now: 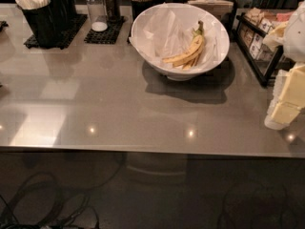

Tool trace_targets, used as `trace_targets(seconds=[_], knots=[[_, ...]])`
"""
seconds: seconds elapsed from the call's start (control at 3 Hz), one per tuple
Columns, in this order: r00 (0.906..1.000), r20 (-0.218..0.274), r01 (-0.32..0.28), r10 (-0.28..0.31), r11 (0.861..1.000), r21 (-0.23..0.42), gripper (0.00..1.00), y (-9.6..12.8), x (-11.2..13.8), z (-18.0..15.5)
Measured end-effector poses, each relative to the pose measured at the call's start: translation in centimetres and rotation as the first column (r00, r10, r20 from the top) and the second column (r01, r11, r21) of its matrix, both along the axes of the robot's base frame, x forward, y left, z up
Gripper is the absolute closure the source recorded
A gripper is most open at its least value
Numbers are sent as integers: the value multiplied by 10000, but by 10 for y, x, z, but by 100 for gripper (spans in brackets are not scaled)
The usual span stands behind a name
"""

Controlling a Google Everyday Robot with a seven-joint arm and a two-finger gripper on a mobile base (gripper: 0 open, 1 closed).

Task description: Pick banana from white bowl

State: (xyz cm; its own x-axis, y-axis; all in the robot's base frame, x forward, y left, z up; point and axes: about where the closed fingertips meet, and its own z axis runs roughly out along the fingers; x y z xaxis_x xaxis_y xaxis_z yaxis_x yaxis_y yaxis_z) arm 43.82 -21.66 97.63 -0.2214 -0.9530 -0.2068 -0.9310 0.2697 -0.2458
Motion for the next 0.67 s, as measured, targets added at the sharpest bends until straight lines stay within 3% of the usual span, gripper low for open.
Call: trace_targets(seconds=[0.67], knots=[[9999,118,6,-10,9995,316,0,1,8,3]])
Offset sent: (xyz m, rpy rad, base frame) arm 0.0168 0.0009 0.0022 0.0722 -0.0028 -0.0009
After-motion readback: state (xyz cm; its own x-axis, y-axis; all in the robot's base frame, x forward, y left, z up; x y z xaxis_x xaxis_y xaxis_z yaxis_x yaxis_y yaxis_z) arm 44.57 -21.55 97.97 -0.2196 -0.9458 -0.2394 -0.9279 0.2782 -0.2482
